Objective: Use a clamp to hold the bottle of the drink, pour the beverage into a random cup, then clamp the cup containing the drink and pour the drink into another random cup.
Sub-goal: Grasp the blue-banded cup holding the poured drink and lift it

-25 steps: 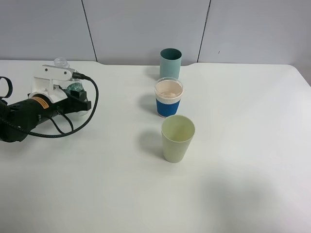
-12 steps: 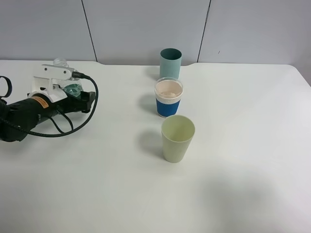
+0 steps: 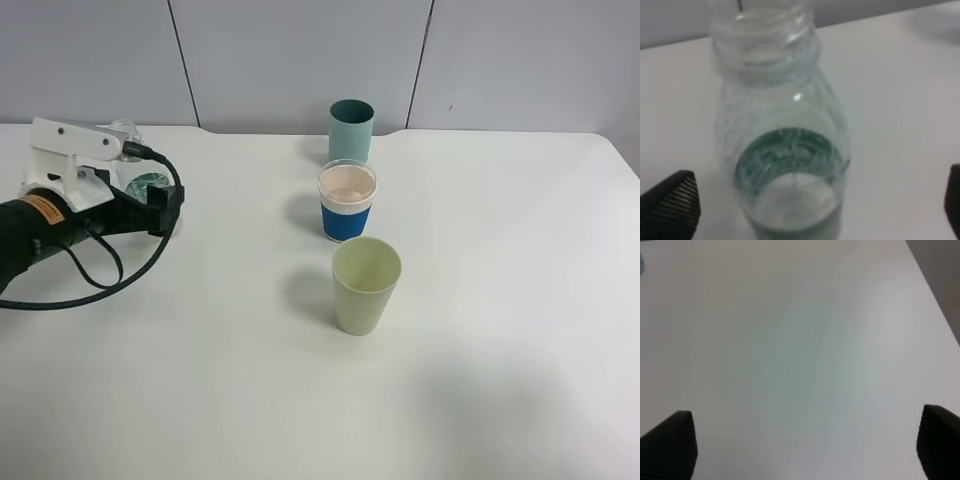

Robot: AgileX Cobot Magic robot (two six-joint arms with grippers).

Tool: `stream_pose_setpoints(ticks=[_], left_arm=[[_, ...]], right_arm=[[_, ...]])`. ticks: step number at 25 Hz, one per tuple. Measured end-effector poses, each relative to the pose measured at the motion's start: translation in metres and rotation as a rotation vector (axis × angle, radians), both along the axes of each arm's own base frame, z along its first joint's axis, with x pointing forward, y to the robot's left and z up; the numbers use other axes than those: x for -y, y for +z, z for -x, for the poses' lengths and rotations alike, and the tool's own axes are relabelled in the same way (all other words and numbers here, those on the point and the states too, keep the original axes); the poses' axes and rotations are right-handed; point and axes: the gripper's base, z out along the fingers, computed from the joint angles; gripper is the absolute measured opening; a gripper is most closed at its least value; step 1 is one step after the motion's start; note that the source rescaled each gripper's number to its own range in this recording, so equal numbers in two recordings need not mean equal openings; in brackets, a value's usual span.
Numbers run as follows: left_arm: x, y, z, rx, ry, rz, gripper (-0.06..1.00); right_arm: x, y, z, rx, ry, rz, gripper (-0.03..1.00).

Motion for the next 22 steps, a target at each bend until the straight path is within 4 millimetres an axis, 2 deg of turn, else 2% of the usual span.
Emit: stream_pose_setpoints(ticks=[8, 16, 22], left_arm=[[-0.011, 0.032, 0.045, 0.01, -0.001, 0.005, 0.99], [-0.019, 0.082, 0.08, 0.142, 0.007, 0.073, 0.99], [-0.025, 0.107, 0.108, 0.188, 0.005, 0.085, 1.0]], right_arm=[[0.0, 0.0, 0.0, 0.0, 0.0, 0.0, 0.61], [0.0, 0.0, 0.0, 0.0, 0.0, 0.0, 0.61], [0.0, 0.0, 0.0, 0.0, 0.0, 0.0, 0.61]])
